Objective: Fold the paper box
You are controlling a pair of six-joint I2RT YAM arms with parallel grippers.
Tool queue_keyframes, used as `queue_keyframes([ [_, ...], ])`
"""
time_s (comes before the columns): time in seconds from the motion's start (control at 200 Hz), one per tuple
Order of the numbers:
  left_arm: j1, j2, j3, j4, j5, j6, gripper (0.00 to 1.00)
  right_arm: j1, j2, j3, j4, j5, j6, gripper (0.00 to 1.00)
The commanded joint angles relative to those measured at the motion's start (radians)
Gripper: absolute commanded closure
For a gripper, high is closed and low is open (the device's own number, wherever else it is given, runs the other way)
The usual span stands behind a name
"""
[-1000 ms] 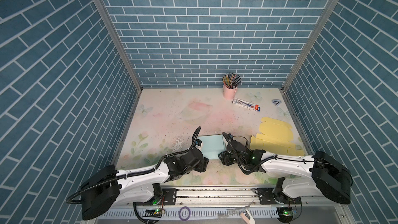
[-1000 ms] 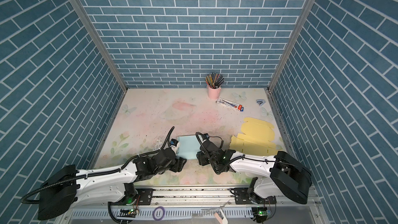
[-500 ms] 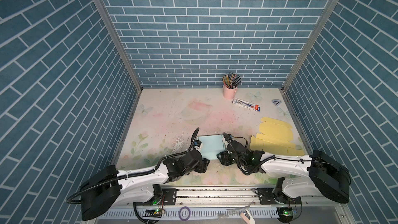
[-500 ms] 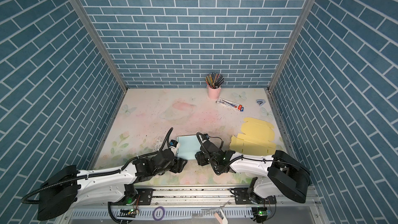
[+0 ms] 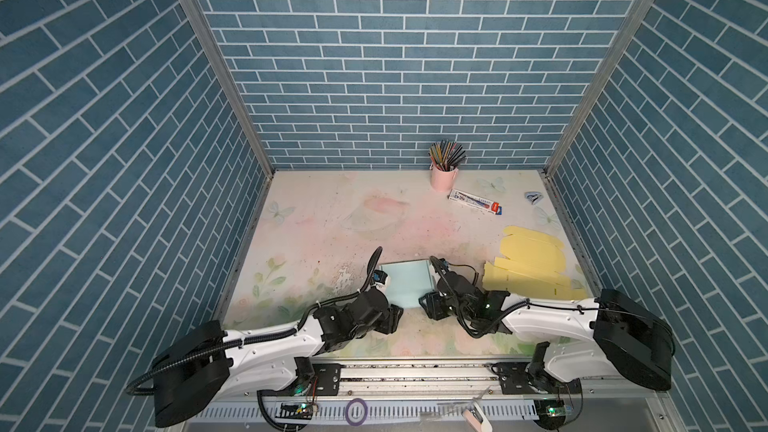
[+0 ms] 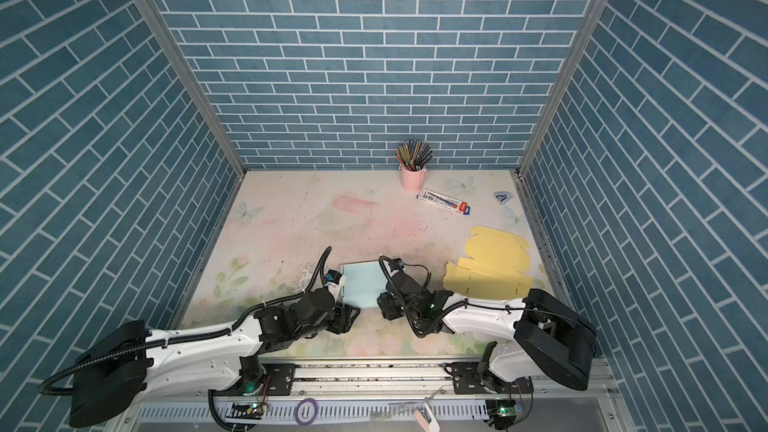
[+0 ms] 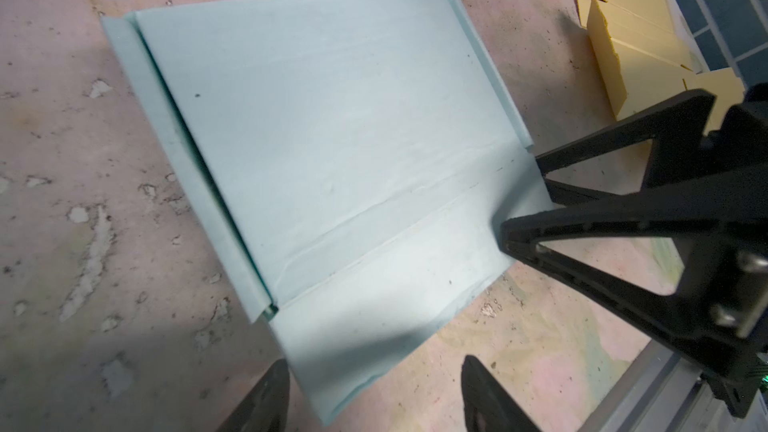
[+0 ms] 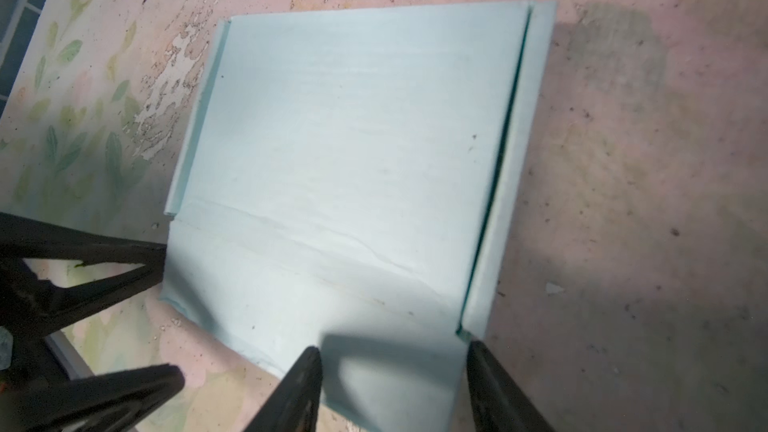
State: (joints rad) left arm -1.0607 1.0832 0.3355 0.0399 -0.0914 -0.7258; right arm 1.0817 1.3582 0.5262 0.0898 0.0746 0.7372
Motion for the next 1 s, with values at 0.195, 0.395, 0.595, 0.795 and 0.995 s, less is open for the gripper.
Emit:
queue_keyframes([
  [0.195, -0.005, 0.045, 0.023, 0.036, -0.030, 0.009, 0.39, 0.007, 0.025, 0.023, -0.016, 0.014, 0.020, 0.45],
  [0.395, 0.001, 0.072, 0.037, 0.024, -0.063, 0.040, 0.43, 0.007, 0.034, 0.020, -0.018, 0.035, 0.015, 0.45],
  [0.595, 0.012, 0.090, 0.051, 0.036, -0.066, 0.070, 0.50, 0.006, 0.041, 0.029, -0.014, 0.040, 0.007, 0.45],
  [0.795, 0.012, 0.089, 0.056, 0.062, -0.052, 0.076, 0.50, 0.006, 0.045, 0.043, 0.006, 0.018, 0.007, 0.45],
  [0.995, 0.020, 0.099, 0.048, 0.086, -0.060, 0.084, 0.49, 0.007, 0.055, 0.043, 0.043, -0.006, 0.013, 0.45],
])
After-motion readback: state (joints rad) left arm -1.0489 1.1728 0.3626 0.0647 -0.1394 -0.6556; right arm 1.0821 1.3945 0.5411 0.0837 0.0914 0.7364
